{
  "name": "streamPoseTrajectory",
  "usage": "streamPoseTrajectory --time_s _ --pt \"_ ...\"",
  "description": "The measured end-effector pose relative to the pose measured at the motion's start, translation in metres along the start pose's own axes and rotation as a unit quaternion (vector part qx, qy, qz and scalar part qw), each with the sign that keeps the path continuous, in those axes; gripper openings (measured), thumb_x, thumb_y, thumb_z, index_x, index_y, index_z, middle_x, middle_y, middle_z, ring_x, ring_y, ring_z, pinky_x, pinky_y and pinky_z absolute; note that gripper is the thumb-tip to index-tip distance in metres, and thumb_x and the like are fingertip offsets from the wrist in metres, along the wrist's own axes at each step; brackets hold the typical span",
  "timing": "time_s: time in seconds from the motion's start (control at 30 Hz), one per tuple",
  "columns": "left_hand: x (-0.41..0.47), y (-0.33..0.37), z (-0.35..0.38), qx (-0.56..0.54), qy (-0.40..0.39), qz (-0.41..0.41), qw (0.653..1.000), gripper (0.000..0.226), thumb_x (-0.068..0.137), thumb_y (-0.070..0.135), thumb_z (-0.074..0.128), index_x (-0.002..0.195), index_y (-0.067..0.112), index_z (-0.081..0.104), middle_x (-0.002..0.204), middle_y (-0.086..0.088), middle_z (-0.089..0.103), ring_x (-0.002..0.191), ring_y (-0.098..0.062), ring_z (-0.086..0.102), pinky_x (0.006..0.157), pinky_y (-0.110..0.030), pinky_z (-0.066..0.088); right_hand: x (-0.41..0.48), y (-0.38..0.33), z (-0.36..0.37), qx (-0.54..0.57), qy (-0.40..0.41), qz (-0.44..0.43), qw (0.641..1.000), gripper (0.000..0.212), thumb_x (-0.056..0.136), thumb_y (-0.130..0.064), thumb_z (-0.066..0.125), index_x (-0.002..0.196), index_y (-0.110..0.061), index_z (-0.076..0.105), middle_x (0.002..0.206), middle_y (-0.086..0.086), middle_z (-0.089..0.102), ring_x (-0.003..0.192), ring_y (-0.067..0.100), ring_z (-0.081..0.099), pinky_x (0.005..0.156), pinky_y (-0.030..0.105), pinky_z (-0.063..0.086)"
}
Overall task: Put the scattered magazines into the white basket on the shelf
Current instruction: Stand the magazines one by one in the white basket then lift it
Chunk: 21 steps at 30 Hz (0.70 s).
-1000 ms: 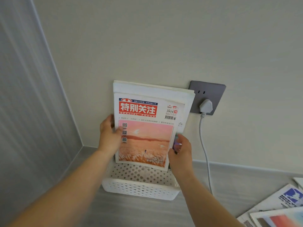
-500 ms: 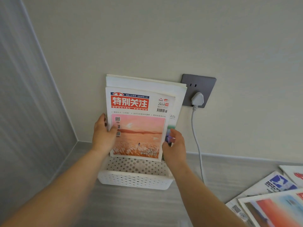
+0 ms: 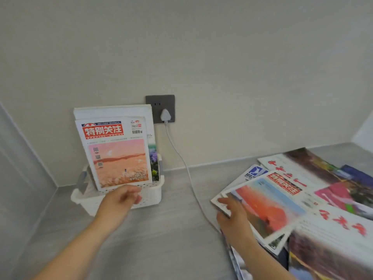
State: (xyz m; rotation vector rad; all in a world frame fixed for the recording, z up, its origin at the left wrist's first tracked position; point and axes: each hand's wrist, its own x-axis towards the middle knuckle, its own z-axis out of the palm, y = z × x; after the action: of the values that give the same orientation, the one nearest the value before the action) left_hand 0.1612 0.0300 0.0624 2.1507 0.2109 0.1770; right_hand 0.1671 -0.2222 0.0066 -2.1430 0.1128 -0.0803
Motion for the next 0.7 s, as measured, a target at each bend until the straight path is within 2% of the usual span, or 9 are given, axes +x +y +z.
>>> streamPoseTrajectory --time_s 0.07,0.13,0.2,0.3,0.43,0.5,0.57,0.7 --pt "-0.020 0.007 0.020 0.005 -0.049 0.002 0.999 0.029 0.086 0.004 0.048 0.072 0.027 0.057 0.068 0.009 0.062 0.069 -0.003 0.057 0.064 -0.015 0.036 -0.016 0.023 -0.026 -0.032 0.008 0.028 0.999 0.037 0.081 -0.001 0.053 0.116 -0.010 0.055 0.123 0.007 0.052 0.118 0.025 0.043 0.100 0.035 0.036" --pt "-0.036 0.012 0.041 0.008 -0.089 -0.001 0.996 0.029 0.086 0.001 0.048 0.071 0.025 0.057 0.064 0.006 0.061 0.066 -0.006 0.057 0.065 -0.017 0.038 -0.027 0.048 -0.052 -0.086 0.028 0.041 0.995 0.037 0.082 -0.004 0.052 0.118 -0.011 0.053 0.126 0.009 0.052 0.116 0.026 0.044 0.098 0.034 0.036" --pt "-0.047 0.015 0.062 0.016 -0.125 0.006 0.992 0.031 0.085 -0.001 0.049 0.068 0.025 0.056 0.061 0.005 0.060 0.057 0.000 0.057 0.060 -0.005 0.038 -0.033 0.069 -0.075 -0.150 0.045 0.069 0.985 0.037 0.083 -0.005 0.049 0.119 -0.012 0.051 0.129 0.010 0.051 0.116 0.028 0.044 0.099 0.036 0.037" --pt "-0.055 0.020 0.089 0.022 -0.153 0.013 0.988 0.035 0.084 -0.002 0.050 0.064 0.026 0.055 0.060 0.005 0.059 0.051 0.008 0.056 0.056 0.002 0.036 -0.034 0.098 -0.101 -0.229 0.064 0.106 0.966 0.041 0.088 -0.014 0.044 0.128 -0.016 0.042 0.141 0.007 0.040 0.132 0.026 0.031 0.109 0.036 0.024" --pt "-0.052 0.026 0.123 0.051 -0.177 0.014 0.983 0.032 0.084 -0.001 0.051 0.066 0.025 0.057 0.066 0.006 0.060 0.063 -0.002 0.057 0.057 0.004 0.036 -0.025 0.127 -0.112 -0.293 0.030 0.097 0.951 0.058 0.092 -0.042 0.036 0.142 -0.023 0.014 0.155 0.004 0.010 0.143 0.024 0.006 0.116 0.040 0.008" --pt "-0.047 0.032 0.141 0.065 -0.186 0.014 0.980 0.020 0.084 0.001 0.052 0.075 0.016 0.062 0.076 0.000 0.062 0.076 -0.012 0.056 0.064 -0.004 0.038 -0.015 0.134 -0.109 -0.284 0.006 0.072 0.956 0.062 0.092 -0.046 0.032 0.143 -0.026 0.004 0.156 0.004 0.001 0.143 0.024 0.000 0.116 0.040 0.004" --pt "-0.039 0.037 0.159 0.090 -0.199 0.018 0.976 0.015 0.085 0.004 0.051 0.089 0.008 0.065 0.088 -0.003 0.062 0.086 -0.014 0.054 0.076 -0.016 0.037 -0.006 0.137 -0.107 -0.288 -0.018 0.047 0.956 0.062 0.092 -0.047 0.028 0.144 -0.026 0.000 0.156 0.005 -0.005 0.143 0.025 -0.006 0.116 0.039 -0.001" --pt "-0.014 0.052 0.192 0.116 -0.201 0.024 0.972 0.020 0.085 0.005 0.050 0.101 0.007 0.063 0.106 -0.008 0.064 0.096 -0.015 0.056 0.076 -0.014 0.034 0.005 0.149 -0.102 -0.330 -0.018 0.016 0.944 0.059 0.092 -0.051 0.018 0.143 -0.029 -0.002 0.156 0.005 -0.006 0.142 0.026 -0.011 0.115 0.039 -0.009"
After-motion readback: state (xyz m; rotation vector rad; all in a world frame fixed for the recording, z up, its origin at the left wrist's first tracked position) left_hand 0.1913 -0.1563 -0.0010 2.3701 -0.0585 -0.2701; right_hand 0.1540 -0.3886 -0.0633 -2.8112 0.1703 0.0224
